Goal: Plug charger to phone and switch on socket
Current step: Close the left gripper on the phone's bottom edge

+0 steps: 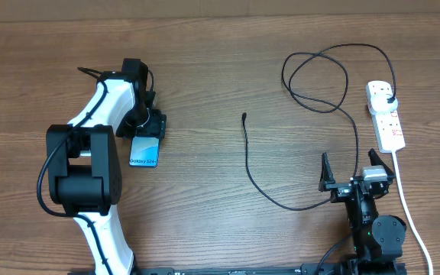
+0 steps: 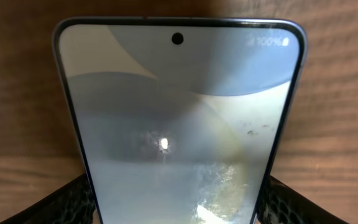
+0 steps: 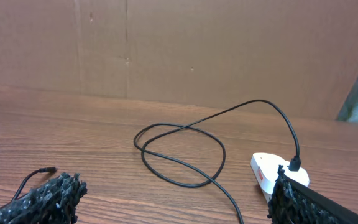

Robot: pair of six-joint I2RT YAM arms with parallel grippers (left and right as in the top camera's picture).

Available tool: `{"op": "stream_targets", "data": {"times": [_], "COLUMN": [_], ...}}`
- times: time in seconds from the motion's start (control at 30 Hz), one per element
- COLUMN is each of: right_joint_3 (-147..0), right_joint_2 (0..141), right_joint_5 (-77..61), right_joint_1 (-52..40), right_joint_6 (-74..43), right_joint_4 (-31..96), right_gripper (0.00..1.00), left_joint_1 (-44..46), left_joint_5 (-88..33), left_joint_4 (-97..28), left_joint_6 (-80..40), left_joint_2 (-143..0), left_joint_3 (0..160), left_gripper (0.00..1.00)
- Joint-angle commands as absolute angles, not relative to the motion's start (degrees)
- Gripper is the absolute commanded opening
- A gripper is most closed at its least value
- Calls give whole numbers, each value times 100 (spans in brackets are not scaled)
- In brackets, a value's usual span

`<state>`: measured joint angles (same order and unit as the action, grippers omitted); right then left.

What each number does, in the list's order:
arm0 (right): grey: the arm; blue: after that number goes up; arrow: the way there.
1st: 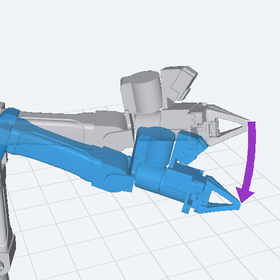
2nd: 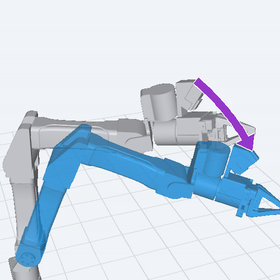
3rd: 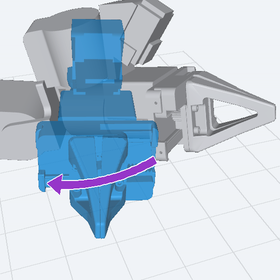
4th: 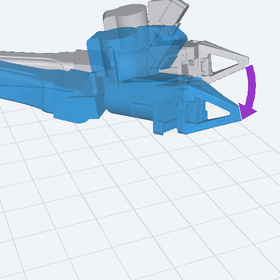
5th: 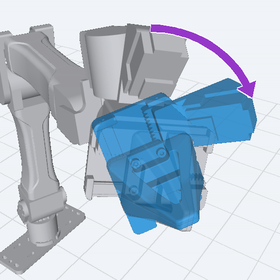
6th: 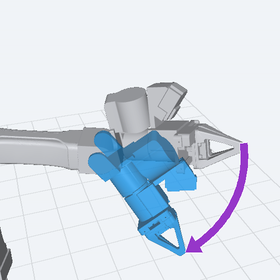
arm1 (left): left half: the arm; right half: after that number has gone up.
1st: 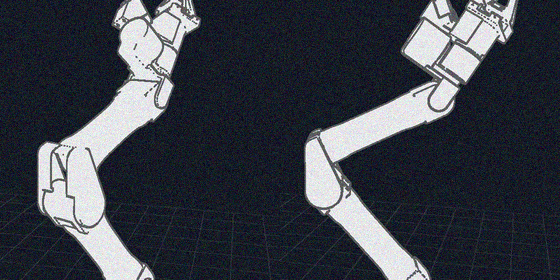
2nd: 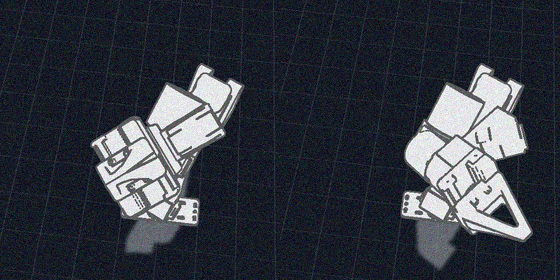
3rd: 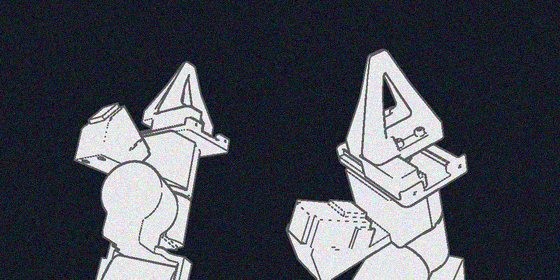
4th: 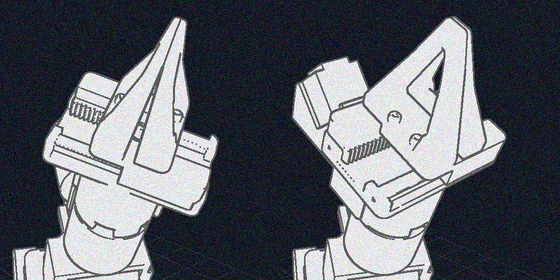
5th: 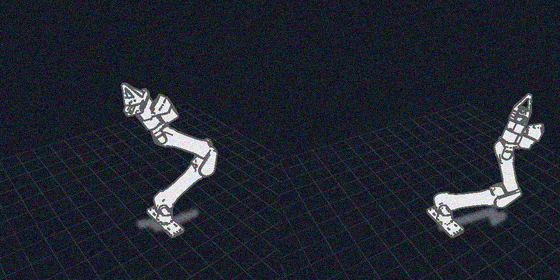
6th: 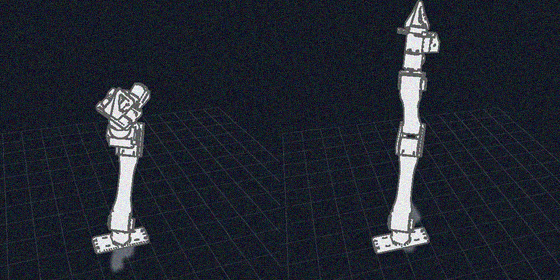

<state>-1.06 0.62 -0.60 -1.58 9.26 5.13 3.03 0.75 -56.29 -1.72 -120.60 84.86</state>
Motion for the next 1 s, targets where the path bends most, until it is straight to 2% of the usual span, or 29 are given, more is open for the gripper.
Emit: {"op": "stream_targets", "data": {"times": [0.0, 0.27, 0.5, 0.8, 0.87, 0.97], "right_joint_3": [-45, -45, -45, -45, -45, -45], "right_joint_2": [16, 16, 16, 16, 16, 16], "right_joint_5": [-5, -5, -5, -5, -5, -5], "right_joint_1": [-187, -187, -187, -187, -187, -187], "right_joint_6": [950, 947, 950, 950, 950, 950], "right_joint_4": [478, 478, 478, 478, 478, 478], "right_gripper": [100, 100, 100, 100, 100, 100], "left_joint_1": [318, 318, 318, 303, 303, 303], "left_joint_5": [-62, -106, -180, -1555, -1542, -1164], "left_joint_4": [-6034, -6622, -6836, -6895, -6901, -6893], "left_joint_6": [-272, -436, -775, -1175, -1184, -1179], "left_joint_2": [-12248, -12248, -12248, -12248, -12248, -12248], "left_joint_3": [9072, 9920, 10040, 10040, 10040, 10040], "left_gripper": [78, 80, 84, 83, 80, 82]}}
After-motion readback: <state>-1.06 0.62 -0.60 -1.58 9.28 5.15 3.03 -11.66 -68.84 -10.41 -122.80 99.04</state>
